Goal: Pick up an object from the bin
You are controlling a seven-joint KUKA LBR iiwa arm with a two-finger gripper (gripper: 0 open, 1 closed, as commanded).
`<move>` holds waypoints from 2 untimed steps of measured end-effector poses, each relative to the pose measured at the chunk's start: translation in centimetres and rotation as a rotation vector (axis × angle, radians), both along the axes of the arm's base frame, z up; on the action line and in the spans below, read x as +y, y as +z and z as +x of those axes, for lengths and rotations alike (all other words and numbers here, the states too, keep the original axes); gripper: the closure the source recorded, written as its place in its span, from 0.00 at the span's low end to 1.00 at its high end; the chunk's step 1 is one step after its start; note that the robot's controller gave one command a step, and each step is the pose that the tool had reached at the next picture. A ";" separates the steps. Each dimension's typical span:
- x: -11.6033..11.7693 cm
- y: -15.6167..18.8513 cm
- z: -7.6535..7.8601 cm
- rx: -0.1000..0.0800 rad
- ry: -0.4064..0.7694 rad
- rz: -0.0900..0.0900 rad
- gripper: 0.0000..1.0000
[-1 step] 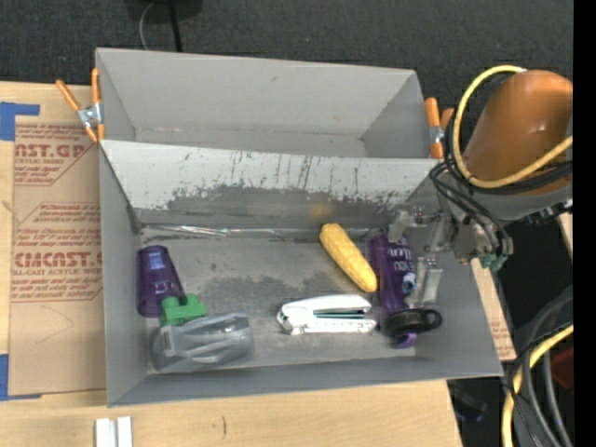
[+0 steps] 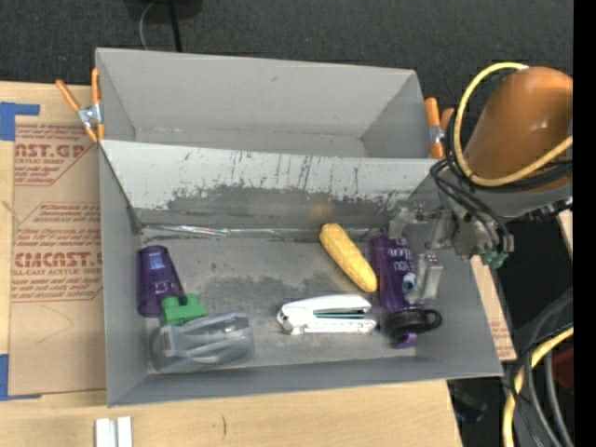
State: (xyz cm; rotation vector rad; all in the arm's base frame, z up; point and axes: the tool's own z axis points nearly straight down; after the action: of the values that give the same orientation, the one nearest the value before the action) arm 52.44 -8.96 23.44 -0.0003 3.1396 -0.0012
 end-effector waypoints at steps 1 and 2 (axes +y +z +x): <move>1.9 -3.7 0.1 -0.004 0.061 -0.001 0.00; 6.1 -9.6 -0.9 -0.004 0.071 0.000 0.00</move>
Offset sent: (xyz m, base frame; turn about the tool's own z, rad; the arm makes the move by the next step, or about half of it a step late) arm -0.0151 0.0765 -0.1154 -0.0647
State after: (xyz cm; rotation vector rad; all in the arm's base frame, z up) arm 51.51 -2.85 13.79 -0.1117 3.1333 -0.0007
